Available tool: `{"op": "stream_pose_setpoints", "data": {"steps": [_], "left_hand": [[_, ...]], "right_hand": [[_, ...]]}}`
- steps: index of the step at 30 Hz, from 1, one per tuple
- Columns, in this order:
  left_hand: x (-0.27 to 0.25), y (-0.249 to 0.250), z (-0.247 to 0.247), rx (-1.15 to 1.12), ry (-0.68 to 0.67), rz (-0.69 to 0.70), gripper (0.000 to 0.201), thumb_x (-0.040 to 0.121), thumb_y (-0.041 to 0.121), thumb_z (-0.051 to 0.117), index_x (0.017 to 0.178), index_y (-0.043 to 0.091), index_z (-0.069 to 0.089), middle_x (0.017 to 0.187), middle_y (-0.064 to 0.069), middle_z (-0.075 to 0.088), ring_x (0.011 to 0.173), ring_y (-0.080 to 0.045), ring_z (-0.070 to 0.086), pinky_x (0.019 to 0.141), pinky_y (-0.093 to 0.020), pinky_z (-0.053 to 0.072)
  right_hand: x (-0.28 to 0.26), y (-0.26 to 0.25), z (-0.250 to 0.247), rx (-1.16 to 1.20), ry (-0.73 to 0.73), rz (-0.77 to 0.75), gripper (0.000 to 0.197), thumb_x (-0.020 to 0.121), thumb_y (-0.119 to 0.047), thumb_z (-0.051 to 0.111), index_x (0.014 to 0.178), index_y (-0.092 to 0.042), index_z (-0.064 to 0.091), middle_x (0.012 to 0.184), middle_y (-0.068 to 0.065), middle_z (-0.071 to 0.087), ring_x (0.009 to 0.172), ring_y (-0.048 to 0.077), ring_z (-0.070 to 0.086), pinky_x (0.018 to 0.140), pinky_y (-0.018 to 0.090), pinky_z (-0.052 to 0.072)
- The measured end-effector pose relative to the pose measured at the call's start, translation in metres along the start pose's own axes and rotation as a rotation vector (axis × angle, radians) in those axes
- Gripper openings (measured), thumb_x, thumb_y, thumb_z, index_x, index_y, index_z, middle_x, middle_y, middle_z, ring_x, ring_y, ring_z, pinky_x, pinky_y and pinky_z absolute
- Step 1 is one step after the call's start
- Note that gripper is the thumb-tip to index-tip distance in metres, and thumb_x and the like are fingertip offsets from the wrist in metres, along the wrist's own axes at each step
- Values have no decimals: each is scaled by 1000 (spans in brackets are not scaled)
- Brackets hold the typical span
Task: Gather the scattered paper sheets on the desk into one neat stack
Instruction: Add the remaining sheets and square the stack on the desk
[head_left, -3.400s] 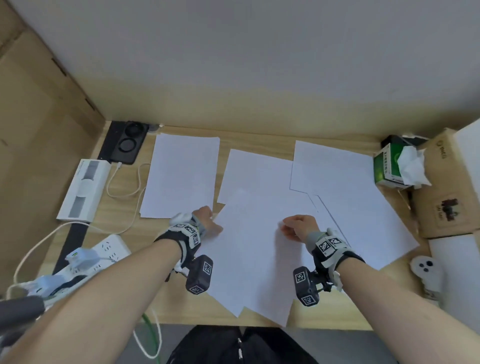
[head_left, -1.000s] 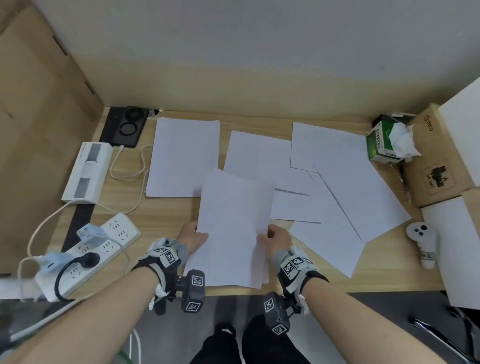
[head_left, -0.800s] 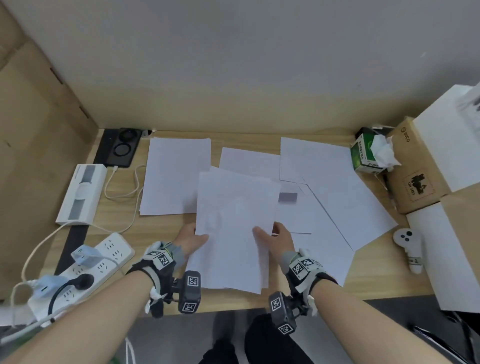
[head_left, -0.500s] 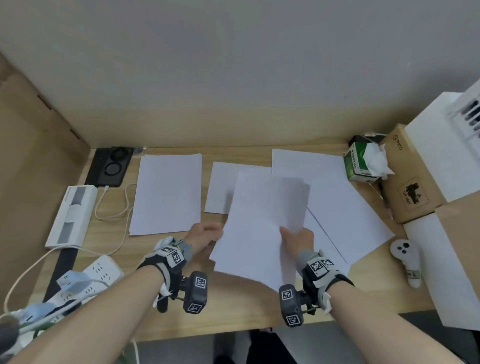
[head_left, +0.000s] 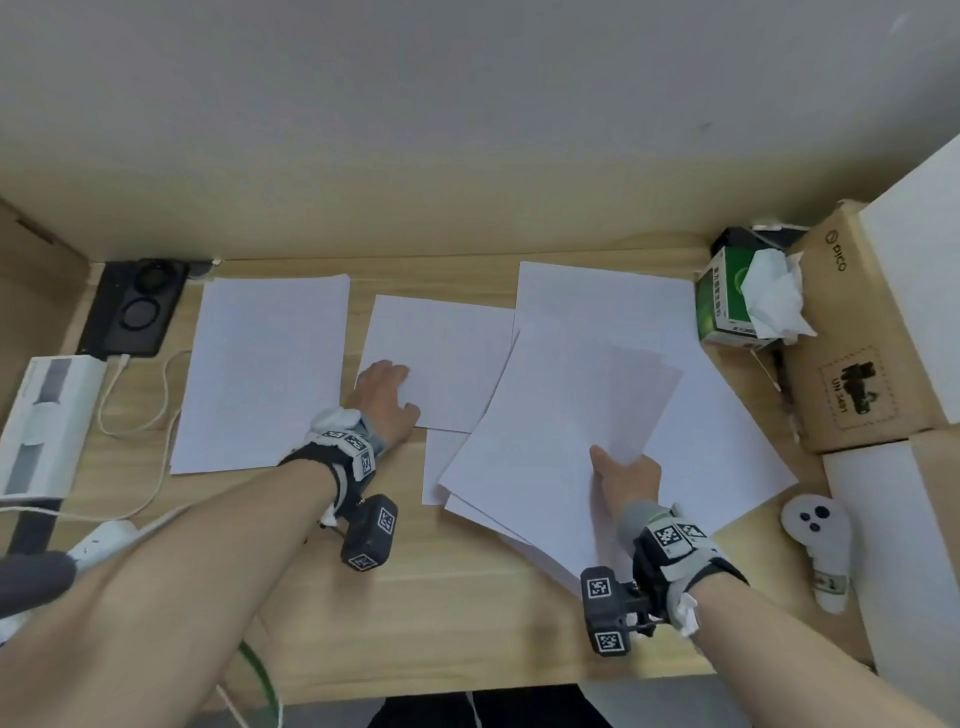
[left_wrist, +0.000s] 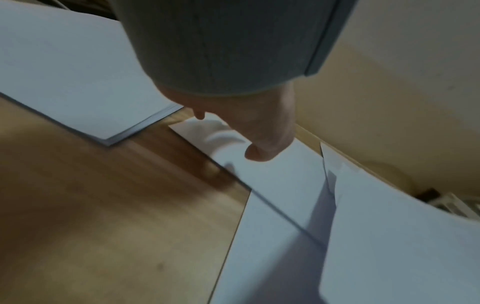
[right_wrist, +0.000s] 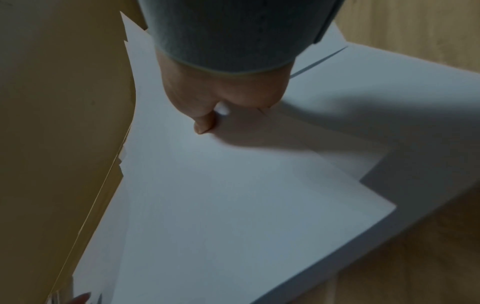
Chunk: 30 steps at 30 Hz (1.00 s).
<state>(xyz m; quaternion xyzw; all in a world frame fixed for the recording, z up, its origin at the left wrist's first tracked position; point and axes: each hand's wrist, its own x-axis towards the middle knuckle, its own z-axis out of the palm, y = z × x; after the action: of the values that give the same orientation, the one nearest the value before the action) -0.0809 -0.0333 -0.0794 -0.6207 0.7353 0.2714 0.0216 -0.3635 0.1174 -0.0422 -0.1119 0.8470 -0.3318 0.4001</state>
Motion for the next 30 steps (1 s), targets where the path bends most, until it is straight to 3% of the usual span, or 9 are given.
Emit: {"op": "stream_pose_setpoints", "data": {"steps": [4, 8, 10, 12, 14, 17, 21, 26, 30], "left_hand": [[23, 1, -15, -28, -13, 19, 55, 82, 26, 58, 132, 6, 48, 139, -13, 46, 132, -29, 39, 109, -35, 32], [39, 5, -19, -30, -22, 36, 54, 82, 22, 64, 132, 11, 49, 140, -8, 44, 131, -27, 40, 107, -35, 34], [50, 10, -22, -29, -40, 51, 60, 80, 24, 66, 135, 12, 46, 143, -8, 40, 135, -28, 36, 109, -37, 33], [64, 17, -25, -18, -68, 70, 68, 79, 28, 67, 140, 14, 40, 150, -9, 31, 141, -27, 26, 113, -39, 29], [79, 25, -30, -15, -67, 83, 70, 80, 27, 66, 143, 16, 37, 155, -8, 24, 146, -27, 17, 115, -40, 25], [103, 36, -38, 63, -67, 118, 70, 77, 23, 68, 141, 17, 39, 148, -8, 33, 140, -29, 27, 107, -40, 34], [124, 43, -48, 275, -138, 103, 82, 66, 35, 77, 137, 22, 39, 137, -5, 40, 129, -28, 38, 97, -40, 40], [142, 48, -55, 372, -262, 101, 54, 52, 47, 73, 95, 26, 47, 104, 5, 60, 93, -19, 51, 84, -35, 48], [129, 51, -63, 326, -296, 66, 37, 75, 25, 65, 110, 17, 56, 105, -3, 65, 93, -26, 63, 72, -31, 48]], "right_hand": [[4, -14, 3, -15, -45, -14, 18, 87, -12, 66, 97, 2, 62, 108, 27, 67, 82, 33, 60, 79, 42, 49], [7, -26, 15, -17, -62, -18, 30, 87, -12, 66, 103, 13, 62, 106, 29, 67, 93, 41, 65, 89, 48, 51], [11, -31, 24, -25, -92, -17, 22, 87, -14, 66, 96, 6, 64, 96, 26, 68, 96, 41, 65, 86, 45, 51], [17, -34, 33, -33, -98, -18, 14, 87, -16, 67, 88, -3, 60, 82, 14, 65, 87, 35, 65, 78, 37, 49], [22, -36, 39, -49, -102, -12, 16, 85, -18, 67, 85, -2, 63, 75, 7, 64, 78, 30, 63, 73, 33, 48], [25, -38, 47, -74, -127, 12, 13, 83, -19, 69, 74, -12, 64, 76, 9, 67, 77, 30, 65, 75, 40, 53], [30, -36, 52, -88, -95, 46, 17, 83, -20, 71, 70, -16, 61, 79, 9, 67, 75, 28, 64, 78, 42, 53], [30, -37, 53, -92, -99, 38, 14, 84, -17, 71, 75, -14, 61, 72, 3, 63, 70, 23, 60, 71, 33, 49], [30, -37, 50, -112, -104, 63, 11, 84, -19, 71, 80, -15, 62, 71, -1, 64, 71, 24, 62, 76, 36, 52]]}}
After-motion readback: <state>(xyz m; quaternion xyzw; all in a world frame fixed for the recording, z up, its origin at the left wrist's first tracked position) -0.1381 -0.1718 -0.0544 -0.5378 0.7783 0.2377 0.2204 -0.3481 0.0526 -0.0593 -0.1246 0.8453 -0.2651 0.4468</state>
